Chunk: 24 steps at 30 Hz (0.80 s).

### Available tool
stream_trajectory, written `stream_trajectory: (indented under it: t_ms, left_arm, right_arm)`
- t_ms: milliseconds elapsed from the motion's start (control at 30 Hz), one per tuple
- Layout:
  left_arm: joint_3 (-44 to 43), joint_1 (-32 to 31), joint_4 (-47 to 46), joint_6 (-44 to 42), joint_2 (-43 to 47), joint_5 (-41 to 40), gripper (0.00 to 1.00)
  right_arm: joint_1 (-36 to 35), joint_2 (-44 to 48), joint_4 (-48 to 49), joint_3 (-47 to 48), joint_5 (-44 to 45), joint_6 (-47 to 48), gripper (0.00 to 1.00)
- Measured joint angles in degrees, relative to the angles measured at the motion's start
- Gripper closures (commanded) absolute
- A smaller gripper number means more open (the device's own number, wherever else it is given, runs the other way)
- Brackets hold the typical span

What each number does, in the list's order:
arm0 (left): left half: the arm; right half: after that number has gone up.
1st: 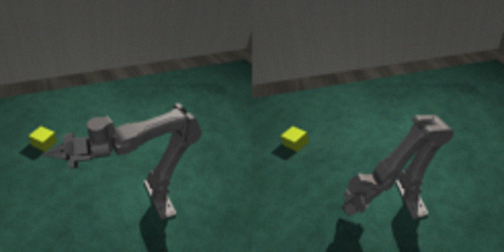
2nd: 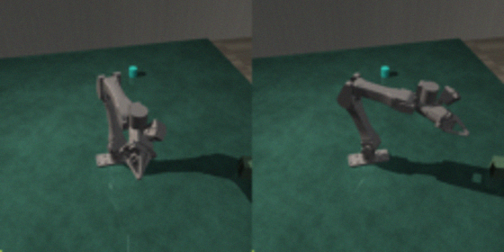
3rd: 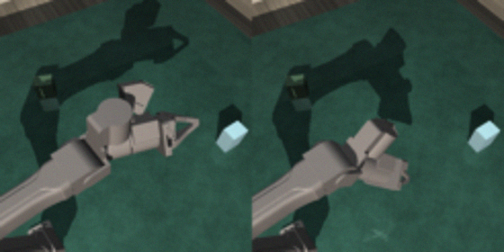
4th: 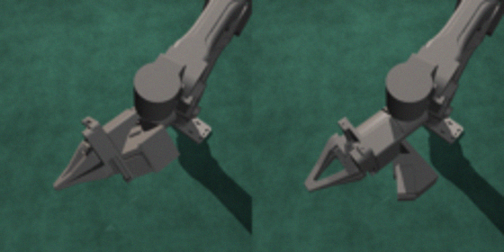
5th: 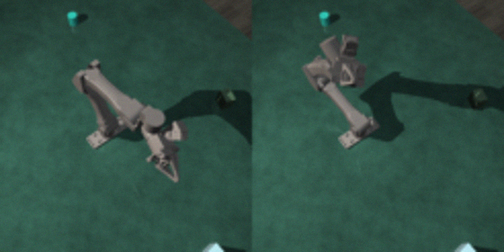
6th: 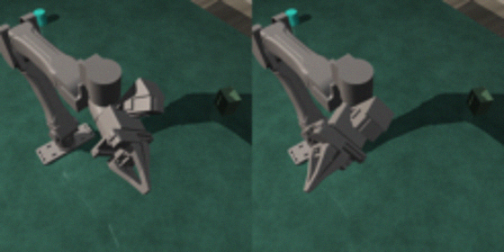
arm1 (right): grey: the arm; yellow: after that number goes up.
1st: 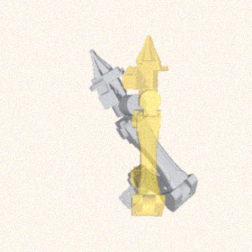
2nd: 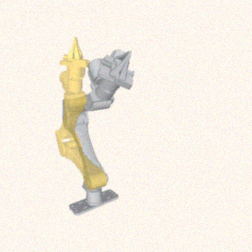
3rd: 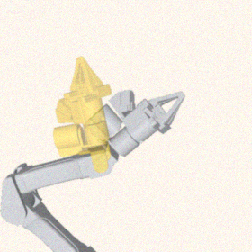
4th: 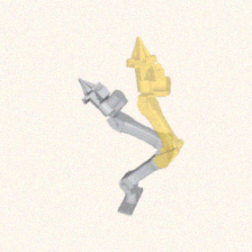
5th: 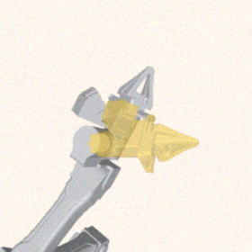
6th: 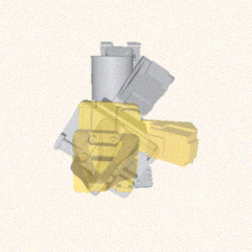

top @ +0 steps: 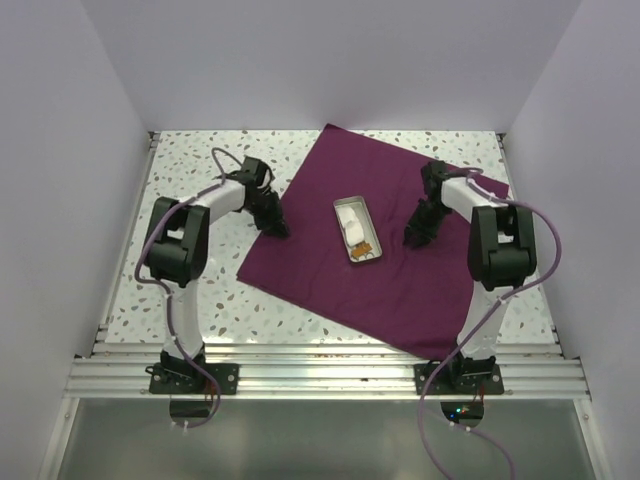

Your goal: Prepare the surgical pack

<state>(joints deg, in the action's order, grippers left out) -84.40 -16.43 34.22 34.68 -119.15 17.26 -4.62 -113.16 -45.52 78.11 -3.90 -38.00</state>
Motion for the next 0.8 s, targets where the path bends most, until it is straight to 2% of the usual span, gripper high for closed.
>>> stream_trajectory:
  t_ms: [300, 533, 600, 667, 800]
  left_arm:
    - [22.58, 5.66, -5.29, 1.92, 12.72, 8.66, 0.73]
    - [40.50, 5.66, -6.62, 3.56, 24.81, 14.99, 0.72]
    - [43.50, 5.20, -6.23, 3.61, 26.49, 17.18, 0.67]
    - [45.18, 4.11, -6.29, 3.26, 27.63, 19.21, 0.66]
    - [45.83, 2.32, -5.42, 1.16, 30.80, 19.71, 0.58]
  right_arm:
    - [-6.62, -7.58, -3.63, 11.34, 1.90, 0.26, 0.69]
    - [-10.86, -19.47, -9.86, 30.77, 0.87, 1.42, 0.67]
    - [-11.50, -23.17, -11.21, 37.33, -0.39, 1.77, 0.66]
    - [-11.87, -26.51, -11.65, 43.06, -2.12, 2.19, 0.65]
    - [-12.35, -31.58, -11.96, 52.35, -4.66, 3.52, 0.63]
